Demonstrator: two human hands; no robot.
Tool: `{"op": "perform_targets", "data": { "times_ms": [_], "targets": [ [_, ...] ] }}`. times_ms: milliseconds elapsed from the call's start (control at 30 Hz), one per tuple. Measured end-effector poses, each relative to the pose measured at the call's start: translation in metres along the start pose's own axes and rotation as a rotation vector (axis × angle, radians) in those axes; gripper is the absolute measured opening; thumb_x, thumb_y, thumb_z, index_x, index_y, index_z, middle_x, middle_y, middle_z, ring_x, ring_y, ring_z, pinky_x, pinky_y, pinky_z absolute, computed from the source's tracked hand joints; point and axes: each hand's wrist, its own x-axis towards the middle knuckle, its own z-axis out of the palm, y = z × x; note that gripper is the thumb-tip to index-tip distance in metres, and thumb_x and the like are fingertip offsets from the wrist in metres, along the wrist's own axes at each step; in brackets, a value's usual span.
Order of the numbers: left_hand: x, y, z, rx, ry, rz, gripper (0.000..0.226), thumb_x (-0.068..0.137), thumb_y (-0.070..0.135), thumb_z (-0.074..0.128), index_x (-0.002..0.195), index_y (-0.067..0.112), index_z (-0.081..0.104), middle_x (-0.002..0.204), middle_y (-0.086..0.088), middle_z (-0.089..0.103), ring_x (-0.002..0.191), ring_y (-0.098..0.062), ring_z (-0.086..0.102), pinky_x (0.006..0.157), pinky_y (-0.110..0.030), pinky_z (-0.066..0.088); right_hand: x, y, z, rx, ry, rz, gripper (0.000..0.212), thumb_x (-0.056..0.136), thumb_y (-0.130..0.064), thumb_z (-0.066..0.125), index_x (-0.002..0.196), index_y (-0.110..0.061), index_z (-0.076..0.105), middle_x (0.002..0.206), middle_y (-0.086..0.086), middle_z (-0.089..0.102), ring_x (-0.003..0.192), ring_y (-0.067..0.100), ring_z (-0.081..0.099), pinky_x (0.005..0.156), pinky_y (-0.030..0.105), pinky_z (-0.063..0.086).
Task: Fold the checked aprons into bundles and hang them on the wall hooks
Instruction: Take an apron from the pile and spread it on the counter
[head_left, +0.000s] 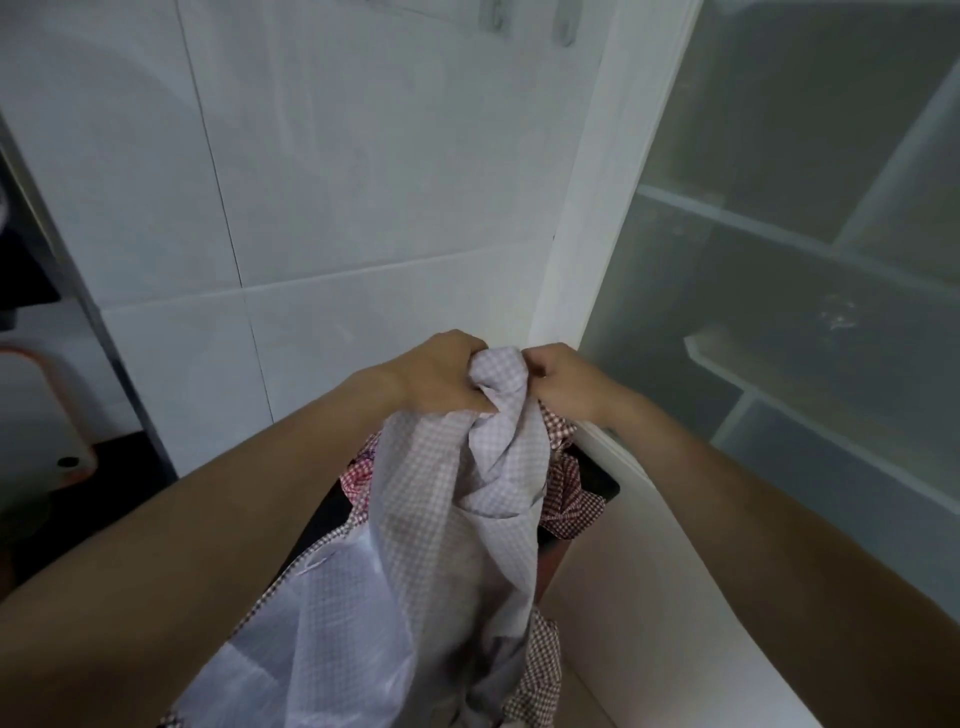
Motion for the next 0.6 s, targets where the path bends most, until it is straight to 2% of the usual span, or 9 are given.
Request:
{"op": "perform_targets", "data": {
  "times_ms": [100, 200, 267, 300, 367, 433, 467, 533, 600],
  "targets": [
    [0.000, 0.000, -0.006, -0.112, 0.030, -0.030, 0.030, 0.082, 0.012, 0.074, 0.059, 0.014, 0.054, 0.064, 0.005, 0.056, 0.061, -0.008, 0.049, 0.058, -0.022, 0.037, -0.015, 0.012, 0.015, 0.070, 0.120, -0.004, 0.020, 0.103, -0.022, 0.050, 0.098, -0.017, 0.068, 0.102, -0.004, 0.066, 0.096, 0.015, 0.062, 0.087, 0.032, 0.046],
    [-0.004, 0.004, -0.011, -0.280, 0.087, -0.035, 0.018, 0.083, 0.003, 0.070, 0.067, -0.001, 0.063, 0.066, -0.002, 0.060, 0.064, -0.009, 0.050, 0.059, -0.022, 0.038, -0.034, 0.022, 0.033, 0.230, 0.071, 0.112, 0.019, 0.102, -0.035, 0.052, 0.095, -0.023, 0.065, 0.094, -0.012, 0.065, 0.088, 0.003, 0.060, 0.083, 0.026, 0.044],
    [-0.007, 0.010, -0.012, -0.406, 0.072, -0.063, 0.020, 0.083, -0.003, 0.068, 0.065, 0.006, 0.068, 0.064, 0.005, 0.066, 0.062, -0.003, 0.055, 0.062, -0.017, 0.042, -0.043, 0.030, 0.043, 0.305, 0.013, 0.124, 0.005, 0.095, -0.029, 0.064, 0.097, -0.028, 0.068, 0.093, -0.016, 0.070, 0.091, -0.001, 0.065, 0.084, 0.023, 0.049],
    [-0.007, 0.013, -0.012, -0.455, 0.060, -0.089, 0.019, 0.082, -0.004, 0.067, 0.066, 0.008, 0.070, 0.067, 0.003, 0.069, 0.065, -0.005, 0.058, 0.065, -0.019, 0.045, -0.046, 0.035, 0.047, 0.304, 0.032, 0.097, 0.005, 0.090, -0.027, 0.068, 0.093, -0.025, 0.071, 0.091, -0.011, 0.073, 0.090, 0.004, 0.068, 0.084, 0.028, 0.052],
    [-0.005, 0.016, -0.011, -0.537, 0.041, -0.176, 0.008, 0.077, -0.001, 0.068, 0.082, 0.000, 0.074, 0.086, -0.013, 0.075, 0.079, -0.020, 0.068, 0.075, -0.032, 0.053, -0.052, 0.046, 0.057, 0.334, 0.136, 0.110, 0.028, 0.086, -0.037, 0.073, 0.081, -0.010, 0.070, 0.081, 0.002, 0.075, 0.077, 0.020, 0.071, 0.071, 0.041, 0.054],
    [-0.004, 0.021, -0.009, -0.611, -0.015, -0.269, 0.020, 0.077, -0.002, 0.069, 0.096, -0.002, 0.074, 0.097, -0.017, 0.075, 0.091, -0.030, 0.071, 0.084, -0.041, 0.057, -0.056, 0.059, 0.064, 0.340, 0.296, 0.203, 0.055, 0.083, -0.052, 0.074, 0.056, -0.009, 0.053, 0.053, -0.004, 0.059, 0.047, 0.016, 0.055, 0.049, 0.036, 0.040],
    [-0.004, 0.024, -0.008, -0.629, -0.047, -0.293, 0.022, 0.078, -0.002, 0.070, 0.099, -0.001, 0.074, 0.099, -0.016, 0.075, 0.093, -0.031, 0.071, 0.086, -0.041, 0.058, -0.059, 0.061, 0.066, 0.334, 0.373, 0.241, 0.061, 0.083, -0.056, 0.072, 0.051, -0.012, 0.046, 0.045, -0.006, 0.048, 0.041, 0.013, 0.045, 0.044, 0.032, 0.036],
    [-0.004, 0.030, -0.006, -0.654, -0.070, -0.309, 0.024, 0.079, 0.000, 0.071, 0.103, -0.001, 0.073, 0.101, -0.016, 0.074, 0.095, -0.030, 0.071, 0.088, -0.040, 0.058, -0.065, 0.059, 0.067, 0.342, 0.441, 0.313, 0.067, 0.088, -0.062, 0.061, 0.055, -0.005, 0.049, 0.050, 0.000, 0.051, 0.045, 0.022, 0.055, 0.047, 0.041, 0.051],
    [-0.004, 0.035, -0.003, -0.649, -0.049, -0.312, 0.025, 0.079, 0.002, 0.072, 0.104, -0.001, 0.072, 0.104, -0.016, 0.074, 0.098, -0.030, 0.070, 0.090, -0.041, 0.057, -0.071, 0.047, 0.063, 0.496, 0.328, 0.398, 0.059, 0.098, -0.061, 0.043, 0.085, -0.007, 0.064, 0.080, 0.004, 0.067, 0.078, 0.028, 0.070, 0.068, 0.045, 0.061]
  ]
}}
